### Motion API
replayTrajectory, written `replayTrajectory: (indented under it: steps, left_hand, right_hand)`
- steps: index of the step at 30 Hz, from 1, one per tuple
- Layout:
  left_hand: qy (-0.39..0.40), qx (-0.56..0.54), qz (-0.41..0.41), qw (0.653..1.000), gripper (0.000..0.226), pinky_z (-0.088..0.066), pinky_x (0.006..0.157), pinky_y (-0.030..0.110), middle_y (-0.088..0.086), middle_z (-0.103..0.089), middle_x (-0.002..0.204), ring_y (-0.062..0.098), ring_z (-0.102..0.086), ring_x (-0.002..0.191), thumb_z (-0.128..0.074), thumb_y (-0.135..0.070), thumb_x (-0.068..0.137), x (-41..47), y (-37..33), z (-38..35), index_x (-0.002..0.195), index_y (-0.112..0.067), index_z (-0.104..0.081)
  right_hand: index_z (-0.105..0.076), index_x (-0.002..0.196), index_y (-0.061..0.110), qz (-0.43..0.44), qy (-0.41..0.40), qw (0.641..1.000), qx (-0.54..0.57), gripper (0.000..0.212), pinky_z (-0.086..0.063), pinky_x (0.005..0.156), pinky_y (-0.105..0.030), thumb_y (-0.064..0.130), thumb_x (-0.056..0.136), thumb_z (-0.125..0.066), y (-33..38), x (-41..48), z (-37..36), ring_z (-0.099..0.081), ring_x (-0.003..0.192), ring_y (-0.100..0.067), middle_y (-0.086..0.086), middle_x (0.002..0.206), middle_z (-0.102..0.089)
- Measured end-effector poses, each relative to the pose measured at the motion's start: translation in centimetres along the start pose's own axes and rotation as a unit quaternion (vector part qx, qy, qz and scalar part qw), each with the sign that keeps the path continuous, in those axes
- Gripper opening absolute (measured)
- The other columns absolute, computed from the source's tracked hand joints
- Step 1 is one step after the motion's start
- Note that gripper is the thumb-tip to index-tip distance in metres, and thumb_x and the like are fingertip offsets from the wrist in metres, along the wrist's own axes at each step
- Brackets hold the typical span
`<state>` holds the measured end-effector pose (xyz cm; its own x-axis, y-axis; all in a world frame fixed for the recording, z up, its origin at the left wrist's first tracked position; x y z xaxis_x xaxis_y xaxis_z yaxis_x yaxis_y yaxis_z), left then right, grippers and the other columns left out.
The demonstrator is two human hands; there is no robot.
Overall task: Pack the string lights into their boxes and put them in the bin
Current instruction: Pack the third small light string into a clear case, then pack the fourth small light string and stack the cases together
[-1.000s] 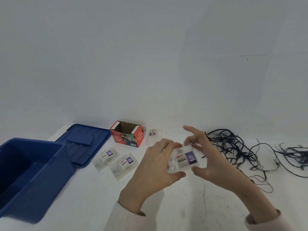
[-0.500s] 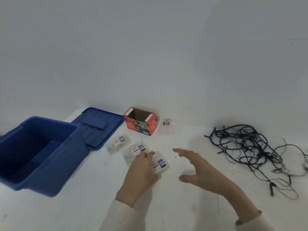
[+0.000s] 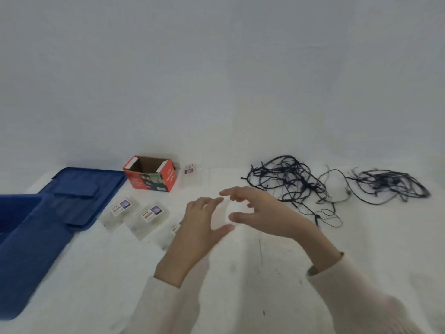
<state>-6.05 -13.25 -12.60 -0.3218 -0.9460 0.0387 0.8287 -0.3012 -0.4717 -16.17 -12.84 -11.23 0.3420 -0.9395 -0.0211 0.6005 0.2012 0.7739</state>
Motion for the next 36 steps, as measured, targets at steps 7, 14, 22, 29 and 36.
replayTrajectory:
  steps: [7,14,22,29,36]
  left_hand:
    - [0.104,-0.136,-0.172,0.97,0.042,-0.027,0.086,0.011,0.0,-0.056,0.124,0.014,-0.047,0.119,-0.061,-0.03,0.088,0.4,-16.5,-8.3,0.128,-0.019,-0.054]
    - [0.23,-0.136,-0.222,0.938,0.043,-0.03,0.095,0.022,0.003,-0.052,0.127,0.018,-0.042,0.123,-0.053,-0.03,0.092,-2.8,-24.9,-17.9,0.134,-0.022,-0.046]
    - [0.264,-0.168,-0.162,0.936,0.041,-0.043,0.091,0.026,0.001,-0.057,0.122,0.015,-0.053,0.107,-0.054,-0.025,0.092,-4.1,-24.4,-18.8,0.132,-0.023,-0.046]
    - [0.4,-0.329,-0.1,0.849,0.056,-0.052,0.083,0.025,-0.008,-0.063,0.115,0.006,-0.062,0.1,-0.064,-0.039,0.084,-5.5,-23.9,-16.2,0.133,-0.028,-0.041]
    - [0.32,-0.396,-0.07,0.858,0.054,-0.052,0.09,0.032,-0.006,-0.066,0.111,0.012,-0.064,0.1,-0.068,-0.035,0.082,-2.7,-22.0,-13.0,0.13,-0.028,-0.044]
  right_hand:
    - [-0.051,0.13,0.029,-0.14,-0.165,0.975,-0.041,0.041,-0.037,0.088,-0.021,0.021,0.09,-0.057,-6.6,-13.1,9.8,-0.047,0.104,-0.005,0.007,0.116,-0.055]
    - [-0.038,0.14,0.024,-0.424,-0.202,0.849,-0.242,0.05,-0.039,0.093,-0.035,0.039,0.094,-0.05,-16.0,-27.6,13.1,-0.042,0.124,-0.024,-0.006,0.131,-0.048]
    - [-0.037,0.138,0.025,-0.464,-0.205,0.85,-0.144,0.058,-0.043,0.08,-0.031,0.04,0.086,-0.057,-18.3,-29.8,9.9,-0.058,0.104,-0.024,-0.005,0.118,-0.058]
    - [-0.036,0.139,0.029,-0.319,-0.294,0.892,-0.125,0.065,-0.039,0.069,-0.028,0.031,0.079,-0.061,-11.8,-24.9,15.0,-0.056,0.076,-0.018,0.007,0.072,-0.054]
    - [-0.058,0.123,0.033,-0.32,-0.254,0.906,-0.114,0.046,-0.039,0.064,-0.022,0.033,0.078,-0.064,-12.3,-23.6,14.3,-0.05,0.066,-0.006,0.013,0.068,-0.05]
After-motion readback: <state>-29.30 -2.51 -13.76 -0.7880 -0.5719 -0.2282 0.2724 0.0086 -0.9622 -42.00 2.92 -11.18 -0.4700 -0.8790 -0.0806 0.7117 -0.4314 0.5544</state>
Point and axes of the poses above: each hand's wrist, its own x-axis towards the middle knuckle, its own z-axis out of the back of the hand, y = z × x, the point moved 10 cm from there along x, towards the middle knuckle
